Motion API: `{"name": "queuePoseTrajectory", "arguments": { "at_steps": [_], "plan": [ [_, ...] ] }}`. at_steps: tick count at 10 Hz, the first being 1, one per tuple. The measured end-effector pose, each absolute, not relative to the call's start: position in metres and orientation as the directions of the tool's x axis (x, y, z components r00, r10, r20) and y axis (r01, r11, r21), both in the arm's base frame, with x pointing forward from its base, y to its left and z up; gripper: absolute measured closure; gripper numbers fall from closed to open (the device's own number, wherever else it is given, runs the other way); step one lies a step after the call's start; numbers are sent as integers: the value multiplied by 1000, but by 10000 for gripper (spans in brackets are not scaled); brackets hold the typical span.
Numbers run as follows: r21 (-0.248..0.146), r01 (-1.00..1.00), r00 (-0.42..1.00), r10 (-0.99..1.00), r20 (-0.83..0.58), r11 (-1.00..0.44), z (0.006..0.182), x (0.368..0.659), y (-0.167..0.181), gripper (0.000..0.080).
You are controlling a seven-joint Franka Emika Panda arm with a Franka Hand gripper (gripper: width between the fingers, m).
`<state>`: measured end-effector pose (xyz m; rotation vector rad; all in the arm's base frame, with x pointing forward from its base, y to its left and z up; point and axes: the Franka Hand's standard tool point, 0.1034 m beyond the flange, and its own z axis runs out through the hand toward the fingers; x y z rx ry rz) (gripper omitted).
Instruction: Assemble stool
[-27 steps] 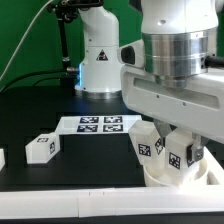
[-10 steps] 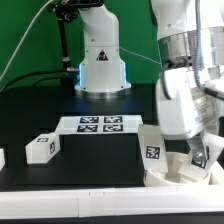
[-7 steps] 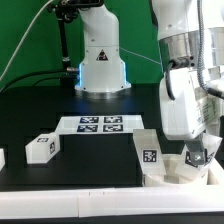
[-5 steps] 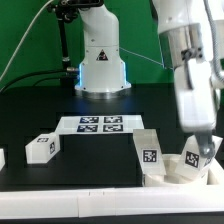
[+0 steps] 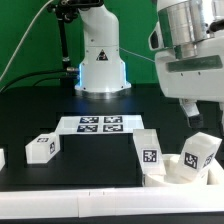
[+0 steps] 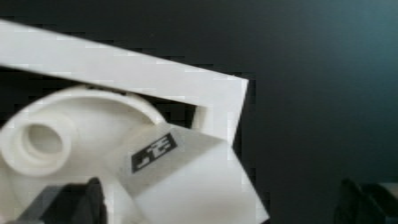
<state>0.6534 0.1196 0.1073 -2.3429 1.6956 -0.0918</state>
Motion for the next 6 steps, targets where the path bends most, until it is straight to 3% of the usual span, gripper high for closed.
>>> {"name": "queuePoseTrajectory", "arguments": {
  "at_steps": [3, 6],
  "plan": [
    [-208, -642, 748, -662, 40, -738, 117, 657, 117, 151],
    [-171, -438, 886, -456, 85, -882, 113, 655, 114, 151]
  ]
}}
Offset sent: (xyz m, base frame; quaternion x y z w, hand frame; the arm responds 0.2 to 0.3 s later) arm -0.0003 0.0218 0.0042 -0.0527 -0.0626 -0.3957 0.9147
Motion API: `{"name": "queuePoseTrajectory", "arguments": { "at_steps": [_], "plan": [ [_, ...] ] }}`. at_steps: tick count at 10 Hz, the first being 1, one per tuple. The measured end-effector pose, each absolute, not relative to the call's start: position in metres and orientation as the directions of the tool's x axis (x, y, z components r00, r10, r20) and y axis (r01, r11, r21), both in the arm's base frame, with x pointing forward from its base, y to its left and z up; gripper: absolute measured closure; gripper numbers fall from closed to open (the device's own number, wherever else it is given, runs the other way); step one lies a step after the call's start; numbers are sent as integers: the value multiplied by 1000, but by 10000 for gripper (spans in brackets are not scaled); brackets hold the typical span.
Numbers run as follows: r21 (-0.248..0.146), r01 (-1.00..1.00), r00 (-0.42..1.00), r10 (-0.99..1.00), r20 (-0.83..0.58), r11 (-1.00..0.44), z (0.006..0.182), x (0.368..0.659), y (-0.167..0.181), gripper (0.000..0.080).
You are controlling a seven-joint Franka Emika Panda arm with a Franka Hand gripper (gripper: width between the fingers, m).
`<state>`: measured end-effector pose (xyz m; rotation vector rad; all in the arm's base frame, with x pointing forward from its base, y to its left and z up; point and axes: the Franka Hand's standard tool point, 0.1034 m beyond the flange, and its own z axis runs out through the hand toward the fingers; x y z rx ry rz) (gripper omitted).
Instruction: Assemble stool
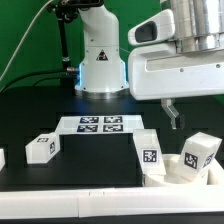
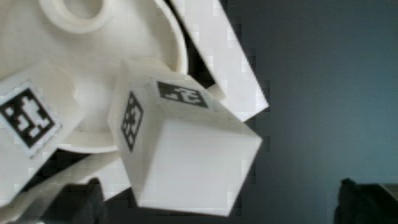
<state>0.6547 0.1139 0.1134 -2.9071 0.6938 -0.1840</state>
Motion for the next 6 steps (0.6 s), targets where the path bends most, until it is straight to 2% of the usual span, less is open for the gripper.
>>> {"name": "queuePoseTrajectory", "arguments": {
  "at_steps": [3, 4, 6],
  "plan": [
    [-140, -266, 952, -283, 116, -954, 112, 655, 109, 151],
    [-126, -116, 983, -132, 125, -985, 107, 654, 104, 151],
    [-132, -40, 991, -56, 122, -990, 103, 652, 109, 151]
  ]
}}
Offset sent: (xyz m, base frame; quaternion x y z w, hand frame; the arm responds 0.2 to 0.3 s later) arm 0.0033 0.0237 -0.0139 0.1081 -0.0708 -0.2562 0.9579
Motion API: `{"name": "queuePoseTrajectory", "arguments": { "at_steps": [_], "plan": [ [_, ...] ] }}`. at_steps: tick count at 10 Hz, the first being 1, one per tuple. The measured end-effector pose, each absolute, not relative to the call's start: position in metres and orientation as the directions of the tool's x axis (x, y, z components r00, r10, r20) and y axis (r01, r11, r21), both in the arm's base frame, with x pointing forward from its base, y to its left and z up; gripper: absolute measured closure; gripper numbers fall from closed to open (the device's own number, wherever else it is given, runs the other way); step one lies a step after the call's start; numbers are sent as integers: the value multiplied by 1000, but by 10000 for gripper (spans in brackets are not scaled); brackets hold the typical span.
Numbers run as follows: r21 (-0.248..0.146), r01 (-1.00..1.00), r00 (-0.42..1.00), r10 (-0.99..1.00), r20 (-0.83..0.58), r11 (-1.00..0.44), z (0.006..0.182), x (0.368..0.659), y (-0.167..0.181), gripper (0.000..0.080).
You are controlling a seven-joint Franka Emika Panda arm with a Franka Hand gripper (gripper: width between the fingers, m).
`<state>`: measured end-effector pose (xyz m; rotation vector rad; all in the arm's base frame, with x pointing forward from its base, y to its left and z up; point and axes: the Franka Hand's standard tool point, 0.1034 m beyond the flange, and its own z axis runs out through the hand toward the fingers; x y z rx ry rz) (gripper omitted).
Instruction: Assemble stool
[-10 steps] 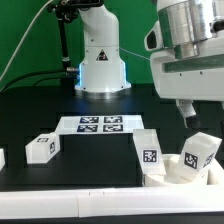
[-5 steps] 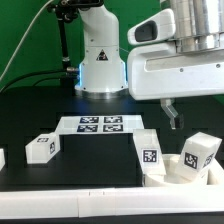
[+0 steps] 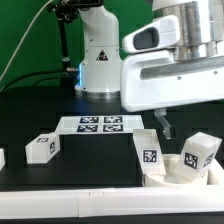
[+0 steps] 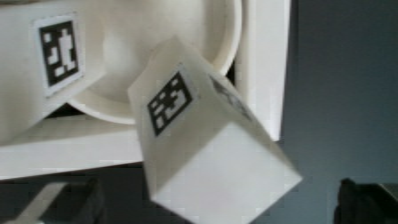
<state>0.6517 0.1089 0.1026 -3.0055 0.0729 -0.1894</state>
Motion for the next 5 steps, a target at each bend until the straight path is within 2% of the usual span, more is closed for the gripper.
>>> {"name": "queuePoseTrajectory", "arguments": {
  "at_steps": [4, 5],
  "plan": [
    [-52, 225, 966, 217, 138, -973, 102, 652, 98, 151],
    [-5, 334, 936, 332, 117, -942, 95, 650, 101, 151]
  ]
}}
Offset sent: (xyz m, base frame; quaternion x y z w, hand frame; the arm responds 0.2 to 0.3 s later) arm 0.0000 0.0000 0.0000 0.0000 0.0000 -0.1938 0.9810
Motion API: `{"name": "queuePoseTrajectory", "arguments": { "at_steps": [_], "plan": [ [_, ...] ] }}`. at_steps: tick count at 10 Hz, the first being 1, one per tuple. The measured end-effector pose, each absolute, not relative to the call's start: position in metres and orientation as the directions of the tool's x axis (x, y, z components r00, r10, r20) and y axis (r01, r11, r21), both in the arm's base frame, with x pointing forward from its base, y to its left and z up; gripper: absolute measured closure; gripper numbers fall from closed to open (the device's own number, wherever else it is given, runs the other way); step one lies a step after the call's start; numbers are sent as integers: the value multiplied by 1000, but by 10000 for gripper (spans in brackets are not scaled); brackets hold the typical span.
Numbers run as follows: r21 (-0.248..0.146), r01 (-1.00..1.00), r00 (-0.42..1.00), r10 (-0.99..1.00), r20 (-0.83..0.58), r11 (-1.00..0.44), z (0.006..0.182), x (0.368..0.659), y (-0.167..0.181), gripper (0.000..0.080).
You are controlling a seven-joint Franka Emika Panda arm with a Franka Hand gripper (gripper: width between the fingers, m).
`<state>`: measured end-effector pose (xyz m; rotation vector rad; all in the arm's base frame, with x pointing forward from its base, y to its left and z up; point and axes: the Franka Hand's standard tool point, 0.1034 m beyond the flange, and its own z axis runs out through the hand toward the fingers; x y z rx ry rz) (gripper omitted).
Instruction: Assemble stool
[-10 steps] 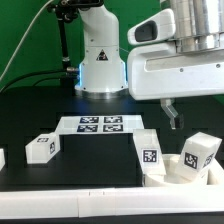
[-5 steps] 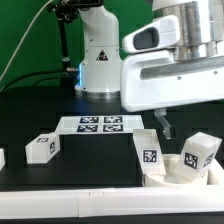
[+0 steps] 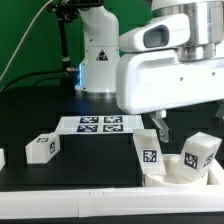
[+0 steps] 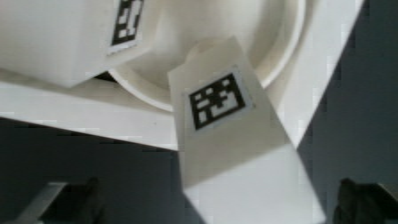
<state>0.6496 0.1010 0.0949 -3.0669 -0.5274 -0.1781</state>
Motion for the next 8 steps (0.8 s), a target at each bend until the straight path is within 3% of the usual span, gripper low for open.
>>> {"name": "queuePoseTrajectory", "arguments": {
  "at_steps": [1, 3, 6, 7, 8],
  "plan": [
    [12, 416, 904, 415, 101, -909, 85, 648, 103, 151],
    [10, 390, 916, 389, 97, -921, 69, 651, 108, 151],
    [6, 338, 937, 336, 98, -941, 67, 652, 109, 151],
    [6, 337, 937, 336, 98, -941, 67, 652, 109, 271],
    [-1, 271, 958, 270, 98, -963, 67, 652, 109, 271]
  ]
}}
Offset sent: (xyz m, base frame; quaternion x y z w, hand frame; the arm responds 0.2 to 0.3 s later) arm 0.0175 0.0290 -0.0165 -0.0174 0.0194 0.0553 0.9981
